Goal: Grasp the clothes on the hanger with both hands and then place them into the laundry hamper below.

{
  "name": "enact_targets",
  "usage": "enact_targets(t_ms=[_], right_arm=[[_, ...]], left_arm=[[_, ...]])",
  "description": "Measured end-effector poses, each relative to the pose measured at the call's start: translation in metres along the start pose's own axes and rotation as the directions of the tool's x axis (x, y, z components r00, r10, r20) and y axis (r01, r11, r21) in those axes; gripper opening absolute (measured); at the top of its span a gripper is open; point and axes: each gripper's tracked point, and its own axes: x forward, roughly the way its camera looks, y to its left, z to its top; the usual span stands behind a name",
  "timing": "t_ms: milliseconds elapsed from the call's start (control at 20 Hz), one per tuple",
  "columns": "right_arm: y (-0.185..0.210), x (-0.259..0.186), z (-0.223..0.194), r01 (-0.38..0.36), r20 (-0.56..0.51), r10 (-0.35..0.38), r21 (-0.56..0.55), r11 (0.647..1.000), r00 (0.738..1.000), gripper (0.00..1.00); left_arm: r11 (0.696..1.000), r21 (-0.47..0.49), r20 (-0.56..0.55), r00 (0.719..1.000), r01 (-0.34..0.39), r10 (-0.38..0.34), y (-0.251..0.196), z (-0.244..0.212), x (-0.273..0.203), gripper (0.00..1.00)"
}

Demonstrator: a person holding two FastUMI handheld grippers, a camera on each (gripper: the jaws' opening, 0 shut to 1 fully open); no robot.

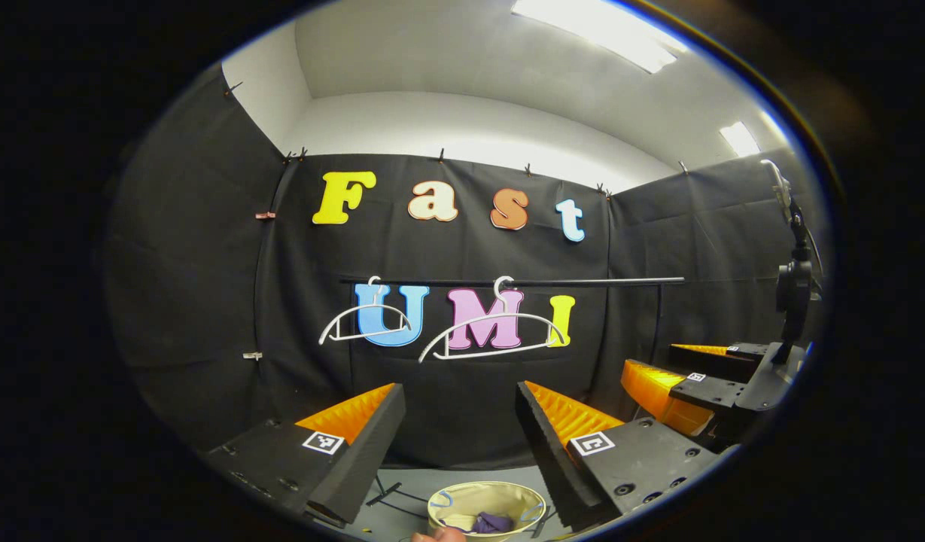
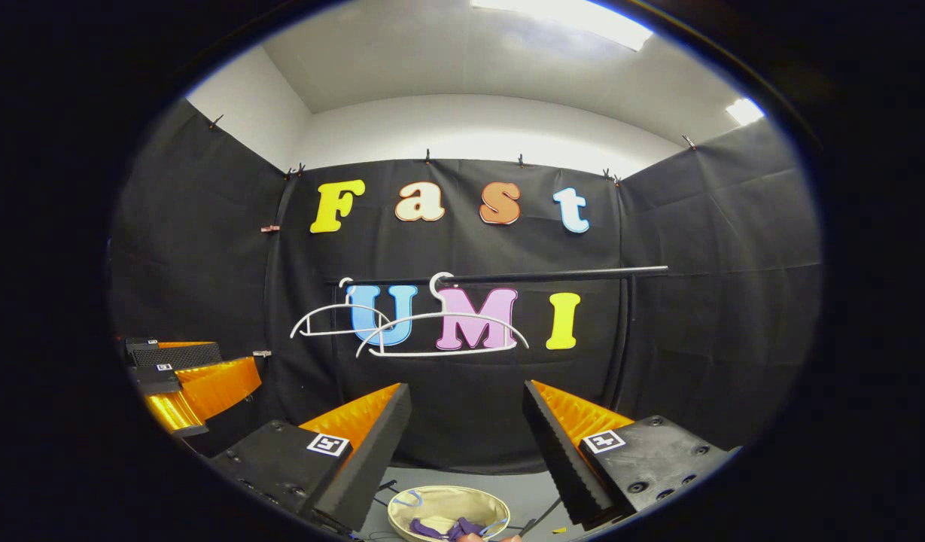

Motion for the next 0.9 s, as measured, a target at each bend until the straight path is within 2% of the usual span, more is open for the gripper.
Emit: enact_targets(t_ms=[500,900], right_arm=[[0.001,-0.012,0.007,-0.018,0.019,0.018,-0.009,1.0,1.0,0.96],[-0.001,-0.005,0.012,-0.016,0.028,0.017,-0.007,1.0,0.999,0.96]], left_arm=[[1.0,-0.005,0.013,1.0,-0.012,0.012,0.004,0.004,-0.009,0.93],[1.0,-0.012,0.017,1.0,-0.016,0.016,0.003,0.007,-0.005,0.93]])
